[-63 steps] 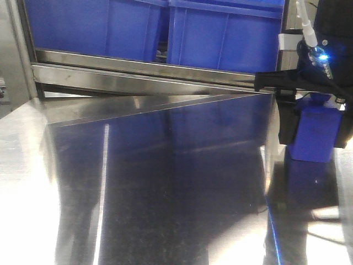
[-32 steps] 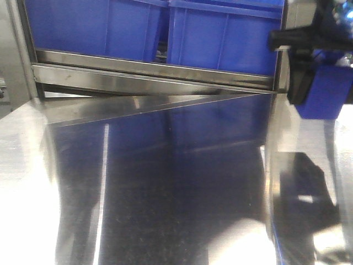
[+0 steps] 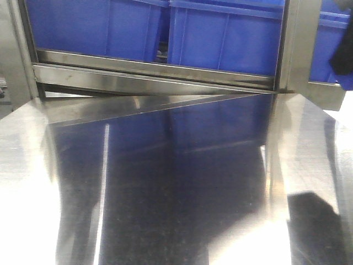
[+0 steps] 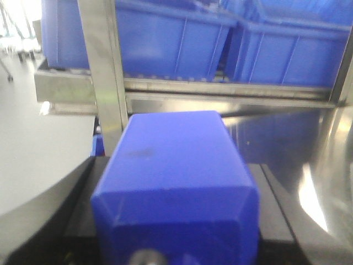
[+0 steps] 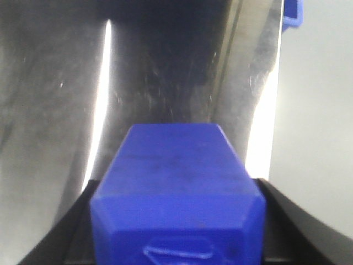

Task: Pick and sort blue part to right shelf
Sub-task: 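Lift the blue part off the table with the right gripper, then drive away from the table holding both blue parts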

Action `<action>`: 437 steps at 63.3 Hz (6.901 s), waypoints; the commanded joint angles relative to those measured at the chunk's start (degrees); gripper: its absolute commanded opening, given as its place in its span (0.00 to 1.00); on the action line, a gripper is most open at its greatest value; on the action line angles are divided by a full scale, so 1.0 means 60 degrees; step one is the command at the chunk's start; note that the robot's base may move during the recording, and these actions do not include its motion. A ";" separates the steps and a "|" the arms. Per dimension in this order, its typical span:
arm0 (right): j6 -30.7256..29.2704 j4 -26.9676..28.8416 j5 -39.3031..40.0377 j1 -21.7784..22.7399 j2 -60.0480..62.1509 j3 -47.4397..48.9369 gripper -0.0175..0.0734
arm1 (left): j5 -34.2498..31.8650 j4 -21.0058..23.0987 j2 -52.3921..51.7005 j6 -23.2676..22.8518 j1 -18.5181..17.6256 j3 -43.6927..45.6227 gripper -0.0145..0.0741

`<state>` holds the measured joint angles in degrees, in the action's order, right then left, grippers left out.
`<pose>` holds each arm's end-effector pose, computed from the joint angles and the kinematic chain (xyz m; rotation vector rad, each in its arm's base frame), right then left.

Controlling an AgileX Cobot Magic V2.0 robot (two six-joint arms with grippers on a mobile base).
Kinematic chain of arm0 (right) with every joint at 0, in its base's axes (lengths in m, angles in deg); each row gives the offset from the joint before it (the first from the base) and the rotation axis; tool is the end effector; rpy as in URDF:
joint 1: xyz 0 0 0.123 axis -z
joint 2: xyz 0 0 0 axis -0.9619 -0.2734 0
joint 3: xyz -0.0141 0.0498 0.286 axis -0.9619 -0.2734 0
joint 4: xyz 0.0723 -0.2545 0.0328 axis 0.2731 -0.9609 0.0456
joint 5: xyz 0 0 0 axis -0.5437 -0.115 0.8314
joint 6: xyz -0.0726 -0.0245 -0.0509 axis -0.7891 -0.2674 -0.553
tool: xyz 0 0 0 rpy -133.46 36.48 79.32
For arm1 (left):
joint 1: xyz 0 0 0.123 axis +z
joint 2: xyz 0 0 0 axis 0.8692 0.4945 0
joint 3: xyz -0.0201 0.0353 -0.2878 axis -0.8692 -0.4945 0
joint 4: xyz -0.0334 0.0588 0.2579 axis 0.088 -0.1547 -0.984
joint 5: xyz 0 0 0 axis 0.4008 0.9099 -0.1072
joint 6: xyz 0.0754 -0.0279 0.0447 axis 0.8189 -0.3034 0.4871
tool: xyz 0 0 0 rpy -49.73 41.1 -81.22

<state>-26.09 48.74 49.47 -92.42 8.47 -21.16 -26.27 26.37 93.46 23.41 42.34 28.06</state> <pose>0.2223 0.0653 0.3024 -0.1417 2.4288 0.1188 0.0150 0.0073 0.3381 0.1313 1.6942 -0.1656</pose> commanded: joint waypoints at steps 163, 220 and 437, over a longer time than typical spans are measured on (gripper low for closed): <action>-0.1502 -0.0208 0.1730 -0.0027 0.9502 -0.2383 0.40 | -0.0972 -0.0106 -0.0197 0.0013 -0.0067 -0.0092 0.54; -0.1502 -0.0208 0.1730 -0.0027 0.9502 -0.2383 0.40 | -0.0972 -0.0106 -0.0197 0.0013 -0.0067 -0.0092 0.54; -0.1502 -0.0200 0.1729 0.0003 0.9502 -0.2383 0.40 | -0.0972 -0.0106 -0.0197 0.0013 -0.0067 -0.0092 0.54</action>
<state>-34.56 48.35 54.46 -92.50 66.54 -36.92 -27.01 26.13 91.20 23.45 42.34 26.00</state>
